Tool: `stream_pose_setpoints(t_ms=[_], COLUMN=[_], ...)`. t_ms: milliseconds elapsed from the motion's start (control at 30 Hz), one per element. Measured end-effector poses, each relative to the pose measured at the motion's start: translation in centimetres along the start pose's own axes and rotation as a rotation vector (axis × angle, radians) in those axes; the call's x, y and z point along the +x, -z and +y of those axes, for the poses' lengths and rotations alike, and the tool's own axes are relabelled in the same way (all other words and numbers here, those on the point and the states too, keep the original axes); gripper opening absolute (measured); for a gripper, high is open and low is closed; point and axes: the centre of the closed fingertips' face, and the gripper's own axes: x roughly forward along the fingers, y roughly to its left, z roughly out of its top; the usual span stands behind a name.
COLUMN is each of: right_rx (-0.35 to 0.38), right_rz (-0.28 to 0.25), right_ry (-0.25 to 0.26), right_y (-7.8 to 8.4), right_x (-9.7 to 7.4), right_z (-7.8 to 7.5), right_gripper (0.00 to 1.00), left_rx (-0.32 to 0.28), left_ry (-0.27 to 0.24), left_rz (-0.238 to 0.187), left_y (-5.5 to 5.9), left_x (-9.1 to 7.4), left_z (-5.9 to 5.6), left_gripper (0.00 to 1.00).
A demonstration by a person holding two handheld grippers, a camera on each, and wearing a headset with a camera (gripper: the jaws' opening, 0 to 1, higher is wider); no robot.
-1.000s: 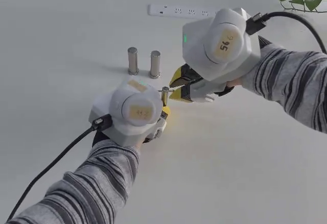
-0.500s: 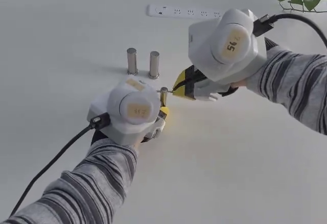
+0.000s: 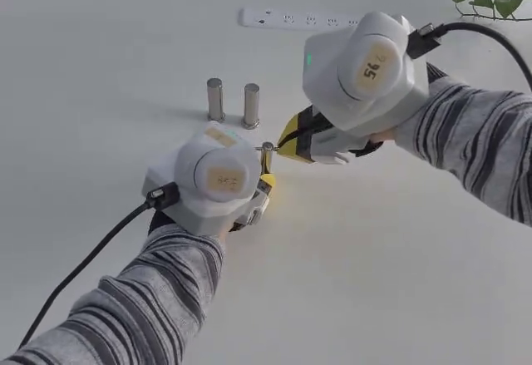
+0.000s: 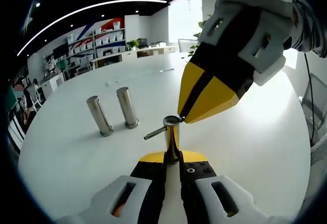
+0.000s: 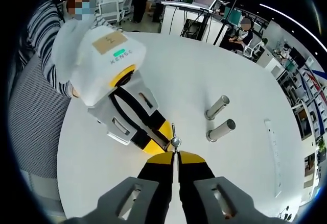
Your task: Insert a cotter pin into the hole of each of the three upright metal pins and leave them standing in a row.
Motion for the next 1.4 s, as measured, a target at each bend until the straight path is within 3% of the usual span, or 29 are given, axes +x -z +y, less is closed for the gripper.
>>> stream_pose_setpoints(t_ms=[333, 367, 567, 733, 900, 1133, 1400], right_rx=[0.057, 0.058, 0.126, 0.225, 0.331, 0.428, 0.457], right_rz=[-0.03, -0.029, -0.051, -0.074, -0.113, -0.138, -0.143], right_ry=[0.004, 0.009, 0.037, 0.077, 0.127, 0.161, 0.175], right_y=[-0.1, -0.1, 0.4, 1.6, 3.0, 4.3, 5.1], right_x=[0.1, 0.0, -0.6, -1.5, -2.5, -3.4, -3.4], right_z=[0.0, 0.0, -0.3, -0.5, -0.8, -0.7, -0.7], right_gripper=[0.03, 0.05, 0.11, 0.18, 0.26, 0.3, 0.33], left_rx=[0.051, 0.045, 0.023, -0.04, -0.103, -0.098, -0.062], left_ry=[-0.009, -0.007, -0.008, -0.019, -0.034, -0.034, -0.014], left_rz=[0.017, 0.003, 0.019, -0.035, -0.056, -0.055, -0.051], left_y=[0.1, -0.1, 0.3, -1.1, -1.5, -1.5, -1.5], left_x=[0.1, 0.1, -0.3, -0.5, -0.3, -0.3, -0.2], left_z=[0.2, 0.1, 0.2, 0.1, 0.3, 0.3, 0.4], left_gripper=[0.07, 0.08, 0.14, 0.13, 0.09, 0.06, 0.05])
